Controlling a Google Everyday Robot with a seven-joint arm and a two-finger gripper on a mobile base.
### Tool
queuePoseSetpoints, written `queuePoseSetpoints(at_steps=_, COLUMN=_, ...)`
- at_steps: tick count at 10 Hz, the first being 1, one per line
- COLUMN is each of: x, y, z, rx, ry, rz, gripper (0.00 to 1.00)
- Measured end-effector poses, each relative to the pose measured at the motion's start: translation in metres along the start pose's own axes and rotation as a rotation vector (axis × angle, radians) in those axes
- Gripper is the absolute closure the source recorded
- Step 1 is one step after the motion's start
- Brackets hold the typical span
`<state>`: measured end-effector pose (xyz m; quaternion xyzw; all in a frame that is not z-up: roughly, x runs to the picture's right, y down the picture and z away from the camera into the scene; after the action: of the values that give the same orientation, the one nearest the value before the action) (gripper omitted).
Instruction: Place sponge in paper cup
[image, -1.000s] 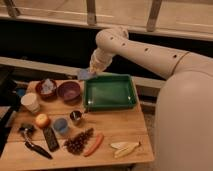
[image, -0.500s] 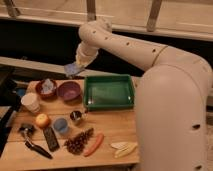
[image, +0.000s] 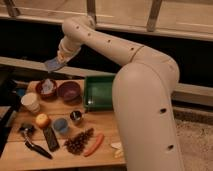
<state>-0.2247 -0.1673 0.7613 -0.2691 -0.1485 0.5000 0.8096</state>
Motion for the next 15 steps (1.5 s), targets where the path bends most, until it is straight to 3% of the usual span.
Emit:
queuePoseSetpoints(at_steps=2, x=-0.01, y=0.031, z=0.009, rx=-0.054, ry=-0.018, rz=-0.041, gripper=1.0)
queuePoseSetpoints(at_steps=6, x=-0.01, y=0.03, z=0.009, rx=-0.054, ry=-0.019, rz=-0.041, gripper=1.0)
queuePoseSetpoints(at_steps=8, x=-0.006, y=0.035, z=0.019, rx=-0.086, ry=-0.006, rz=-0.035, gripper=1.0)
queuePoseSetpoints(at_steps=13, x=0.001, y=0.093, z=0.066, rx=-0.242, ry=0.004, rz=-0.031, gripper=1.0)
queuePoseSetpoints(at_steps=15, x=-0.004, y=0.126, z=0.083, rx=-0.329, ry=0.026, rz=-0.06, gripper=1.0)
